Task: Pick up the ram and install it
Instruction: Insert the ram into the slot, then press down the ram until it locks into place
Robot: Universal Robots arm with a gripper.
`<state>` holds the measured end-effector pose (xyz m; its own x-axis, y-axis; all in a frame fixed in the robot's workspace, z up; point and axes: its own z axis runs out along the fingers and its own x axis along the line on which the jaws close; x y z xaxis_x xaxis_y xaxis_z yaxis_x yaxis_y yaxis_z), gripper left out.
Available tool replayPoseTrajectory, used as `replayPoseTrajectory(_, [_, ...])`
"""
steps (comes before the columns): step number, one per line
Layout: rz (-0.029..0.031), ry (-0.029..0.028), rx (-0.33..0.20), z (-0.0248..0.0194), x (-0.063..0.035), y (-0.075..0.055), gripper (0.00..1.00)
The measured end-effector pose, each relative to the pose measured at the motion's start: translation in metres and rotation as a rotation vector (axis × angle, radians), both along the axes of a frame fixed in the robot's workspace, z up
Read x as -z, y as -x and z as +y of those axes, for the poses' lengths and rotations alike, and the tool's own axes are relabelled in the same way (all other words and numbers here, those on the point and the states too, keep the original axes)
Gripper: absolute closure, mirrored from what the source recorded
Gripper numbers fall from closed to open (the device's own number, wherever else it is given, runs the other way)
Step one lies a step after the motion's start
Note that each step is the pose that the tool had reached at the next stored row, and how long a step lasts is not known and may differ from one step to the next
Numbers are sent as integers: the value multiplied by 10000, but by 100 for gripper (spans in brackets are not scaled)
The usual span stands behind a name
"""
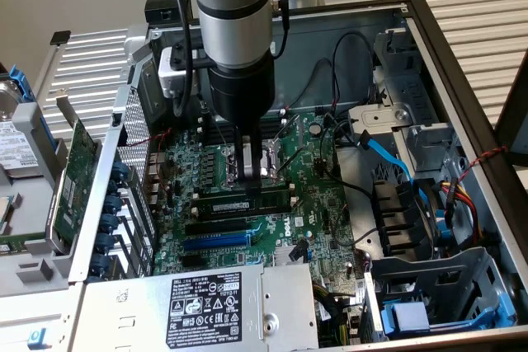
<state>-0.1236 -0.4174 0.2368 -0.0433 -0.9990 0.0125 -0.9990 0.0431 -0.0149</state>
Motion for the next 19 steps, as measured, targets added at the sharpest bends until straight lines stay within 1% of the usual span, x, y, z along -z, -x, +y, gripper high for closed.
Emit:
replayPoseTrajectory(8, [-1,-1,1,0,-47,10,79])
replayPoseTrajectory(19, [0,15,2,2,-49,67,79])
